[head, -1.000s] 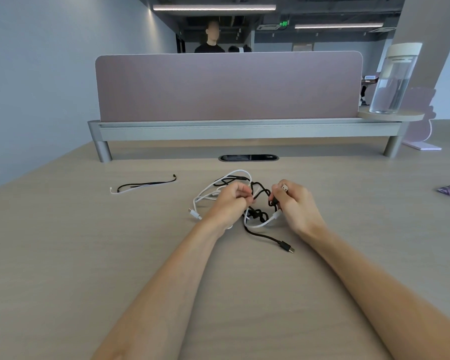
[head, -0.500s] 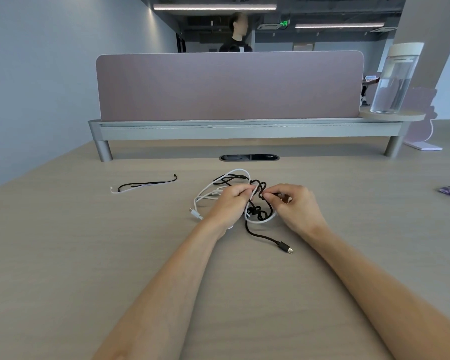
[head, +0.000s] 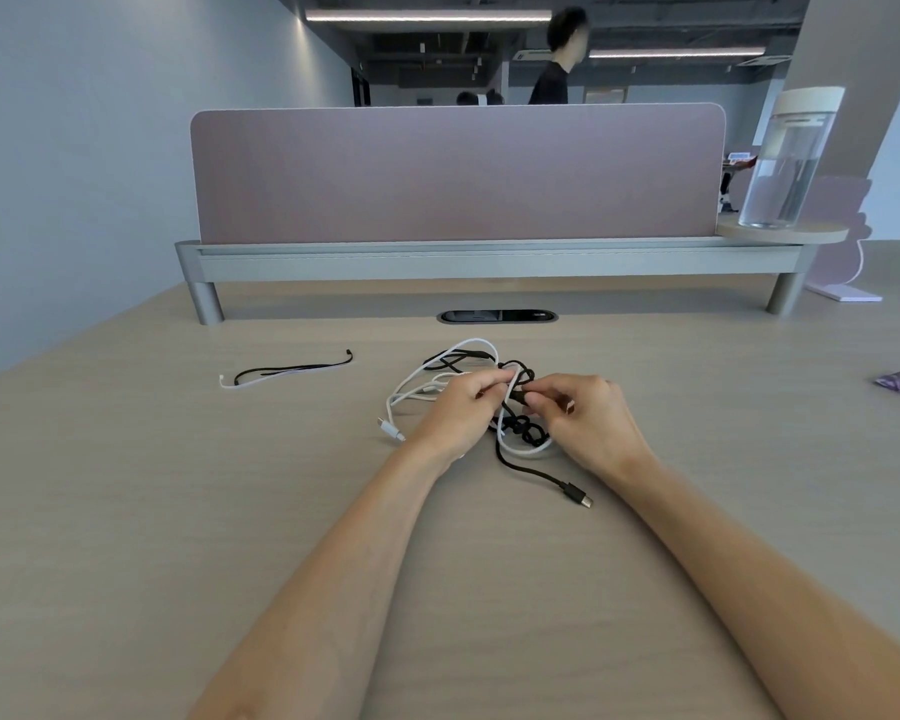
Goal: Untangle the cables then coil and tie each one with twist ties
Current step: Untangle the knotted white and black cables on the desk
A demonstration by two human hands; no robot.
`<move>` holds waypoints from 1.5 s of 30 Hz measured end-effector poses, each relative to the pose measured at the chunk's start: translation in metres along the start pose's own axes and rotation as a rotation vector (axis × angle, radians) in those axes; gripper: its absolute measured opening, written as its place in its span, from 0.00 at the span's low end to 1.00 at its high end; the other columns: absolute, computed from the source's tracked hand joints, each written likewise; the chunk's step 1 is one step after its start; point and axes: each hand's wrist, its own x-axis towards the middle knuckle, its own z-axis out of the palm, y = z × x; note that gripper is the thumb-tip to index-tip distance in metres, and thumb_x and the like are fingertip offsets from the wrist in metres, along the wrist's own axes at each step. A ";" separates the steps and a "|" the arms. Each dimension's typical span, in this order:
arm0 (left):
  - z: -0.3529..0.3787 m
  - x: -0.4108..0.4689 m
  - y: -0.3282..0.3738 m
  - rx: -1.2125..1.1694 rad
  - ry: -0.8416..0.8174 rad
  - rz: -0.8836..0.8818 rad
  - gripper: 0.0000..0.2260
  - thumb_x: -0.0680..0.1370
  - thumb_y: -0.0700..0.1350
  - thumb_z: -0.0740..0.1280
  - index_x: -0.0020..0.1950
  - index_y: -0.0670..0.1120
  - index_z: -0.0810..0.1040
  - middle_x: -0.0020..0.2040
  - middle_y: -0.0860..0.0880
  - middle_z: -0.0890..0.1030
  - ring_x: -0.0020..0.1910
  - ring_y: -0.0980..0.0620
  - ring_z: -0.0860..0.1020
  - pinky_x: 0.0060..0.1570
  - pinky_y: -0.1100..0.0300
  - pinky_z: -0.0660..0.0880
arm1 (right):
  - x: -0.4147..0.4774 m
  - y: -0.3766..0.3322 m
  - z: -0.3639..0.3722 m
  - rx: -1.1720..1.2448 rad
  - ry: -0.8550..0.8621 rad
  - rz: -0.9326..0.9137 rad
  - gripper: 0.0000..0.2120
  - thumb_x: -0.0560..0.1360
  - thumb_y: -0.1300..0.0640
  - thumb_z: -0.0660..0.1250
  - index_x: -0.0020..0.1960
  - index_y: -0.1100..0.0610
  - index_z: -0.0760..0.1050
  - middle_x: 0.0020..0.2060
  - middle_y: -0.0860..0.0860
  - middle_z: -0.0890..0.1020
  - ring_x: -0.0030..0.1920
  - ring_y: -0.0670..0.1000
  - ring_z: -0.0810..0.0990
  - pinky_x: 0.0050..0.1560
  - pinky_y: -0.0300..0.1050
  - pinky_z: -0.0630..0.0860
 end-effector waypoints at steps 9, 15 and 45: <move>0.000 -0.003 -0.001 -0.091 0.049 -0.005 0.11 0.80 0.39 0.64 0.60 0.44 0.80 0.53 0.50 0.83 0.46 0.55 0.79 0.53 0.64 0.75 | 0.003 0.006 0.001 0.070 0.054 0.053 0.06 0.74 0.53 0.72 0.46 0.54 0.78 0.36 0.43 0.83 0.36 0.41 0.79 0.36 0.29 0.69; 0.003 -0.003 -0.002 -0.077 0.082 0.011 0.08 0.78 0.37 0.64 0.53 0.44 0.82 0.47 0.48 0.84 0.41 0.54 0.80 0.51 0.57 0.77 | 0.004 0.015 0.010 -0.126 -0.050 -0.148 0.12 0.77 0.56 0.65 0.59 0.44 0.76 0.42 0.43 0.77 0.49 0.47 0.72 0.48 0.47 0.73; 0.001 -0.012 0.009 -0.288 0.210 0.068 0.10 0.78 0.34 0.64 0.48 0.49 0.78 0.46 0.49 0.82 0.37 0.58 0.83 0.38 0.69 0.75 | 0.002 0.006 -0.004 0.367 -0.144 0.206 0.07 0.72 0.59 0.74 0.49 0.59 0.81 0.39 0.50 0.86 0.39 0.44 0.83 0.42 0.33 0.76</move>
